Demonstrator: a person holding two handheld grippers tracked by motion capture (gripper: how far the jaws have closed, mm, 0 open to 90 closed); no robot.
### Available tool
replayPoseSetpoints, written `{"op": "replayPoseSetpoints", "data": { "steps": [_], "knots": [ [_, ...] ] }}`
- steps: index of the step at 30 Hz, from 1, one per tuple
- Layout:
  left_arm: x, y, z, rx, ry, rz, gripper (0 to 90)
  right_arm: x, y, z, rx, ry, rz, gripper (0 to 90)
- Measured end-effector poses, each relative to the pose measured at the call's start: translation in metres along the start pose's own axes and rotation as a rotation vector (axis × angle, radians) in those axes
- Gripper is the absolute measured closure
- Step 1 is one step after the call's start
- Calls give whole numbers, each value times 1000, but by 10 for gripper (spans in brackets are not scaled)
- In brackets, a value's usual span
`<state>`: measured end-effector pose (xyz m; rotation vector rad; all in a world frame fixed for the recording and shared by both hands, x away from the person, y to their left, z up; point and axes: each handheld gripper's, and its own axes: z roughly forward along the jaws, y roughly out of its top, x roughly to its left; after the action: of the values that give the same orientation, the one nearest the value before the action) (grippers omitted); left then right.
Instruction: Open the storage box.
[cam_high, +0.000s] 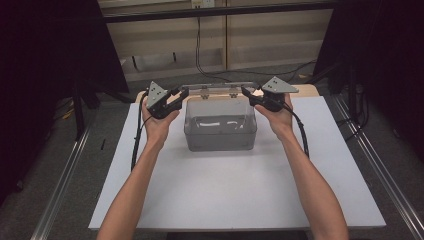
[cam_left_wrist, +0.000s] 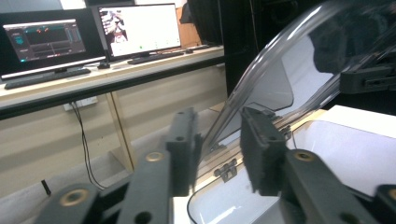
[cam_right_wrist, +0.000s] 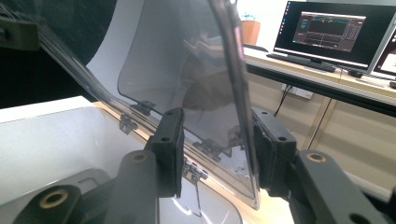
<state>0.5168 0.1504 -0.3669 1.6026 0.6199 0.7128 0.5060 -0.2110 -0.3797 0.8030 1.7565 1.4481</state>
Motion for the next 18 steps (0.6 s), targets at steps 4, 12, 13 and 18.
{"op": "replayPoseSetpoints", "data": {
  "steps": [4,12,13,18],
  "knots": [
    [-2,1,3,25,-5,49,638,0,0,0,-2,0,4,572],
    [4,-5,6,26,-4,29,650,-2,0,2,-5,1,12,572],
    [4,-5,7,28,0,36,648,-2,0,2,-6,0,12,572],
    [4,-8,12,37,-2,48,653,-3,0,3,-11,-1,16,571]
  ]
}}
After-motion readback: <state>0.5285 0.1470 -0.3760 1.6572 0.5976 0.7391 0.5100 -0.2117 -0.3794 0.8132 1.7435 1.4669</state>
